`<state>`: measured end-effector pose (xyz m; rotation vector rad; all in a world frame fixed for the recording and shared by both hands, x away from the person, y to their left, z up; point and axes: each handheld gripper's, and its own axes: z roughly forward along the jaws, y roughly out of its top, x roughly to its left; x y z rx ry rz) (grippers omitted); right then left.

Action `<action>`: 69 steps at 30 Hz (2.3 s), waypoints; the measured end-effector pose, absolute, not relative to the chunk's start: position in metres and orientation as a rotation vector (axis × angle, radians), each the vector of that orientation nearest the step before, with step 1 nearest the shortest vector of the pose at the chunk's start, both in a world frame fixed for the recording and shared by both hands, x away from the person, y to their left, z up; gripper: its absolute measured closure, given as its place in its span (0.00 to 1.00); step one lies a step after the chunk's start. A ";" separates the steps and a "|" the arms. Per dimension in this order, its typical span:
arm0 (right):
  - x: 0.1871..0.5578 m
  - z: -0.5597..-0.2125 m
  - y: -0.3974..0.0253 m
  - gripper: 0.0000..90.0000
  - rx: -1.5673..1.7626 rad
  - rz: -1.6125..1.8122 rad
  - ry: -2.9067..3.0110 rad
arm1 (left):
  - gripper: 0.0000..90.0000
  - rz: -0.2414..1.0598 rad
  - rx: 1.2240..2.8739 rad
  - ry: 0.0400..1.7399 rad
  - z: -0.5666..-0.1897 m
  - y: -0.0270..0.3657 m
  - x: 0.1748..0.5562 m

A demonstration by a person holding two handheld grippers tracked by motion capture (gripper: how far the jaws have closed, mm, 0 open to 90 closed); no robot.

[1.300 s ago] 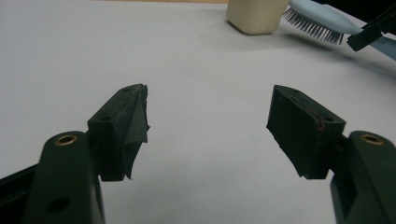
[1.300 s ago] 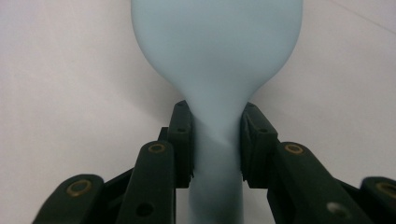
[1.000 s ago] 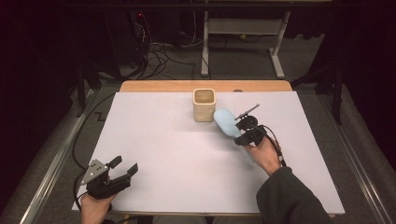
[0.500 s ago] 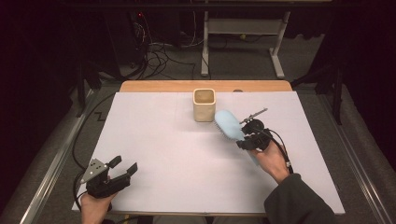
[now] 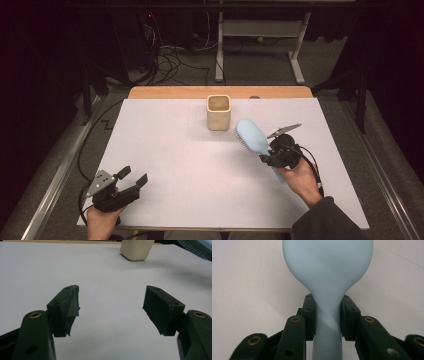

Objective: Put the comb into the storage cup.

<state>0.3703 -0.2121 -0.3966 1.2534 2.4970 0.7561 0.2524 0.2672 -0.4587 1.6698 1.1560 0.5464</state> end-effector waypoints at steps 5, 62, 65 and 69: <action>0.359 -0.397 -0.222 0.78 1.240 0.819 2.477 | 0.30 0.526 1.672 1.172 -0.458 0.269 0.256; 0.314 -0.397 -0.198 0.78 1.002 1.065 2.468 | 0.24 0.371 1.846 0.977 -0.427 0.184 0.290; 0.312 -0.397 -0.198 0.78 0.995 1.067 2.466 | 0.24 0.364 1.853 0.947 -0.424 0.175 0.293; 0.311 -0.396 -0.199 0.78 0.996 1.075 2.459 | 0.24 0.338 1.862 0.919 -0.423 0.164 0.296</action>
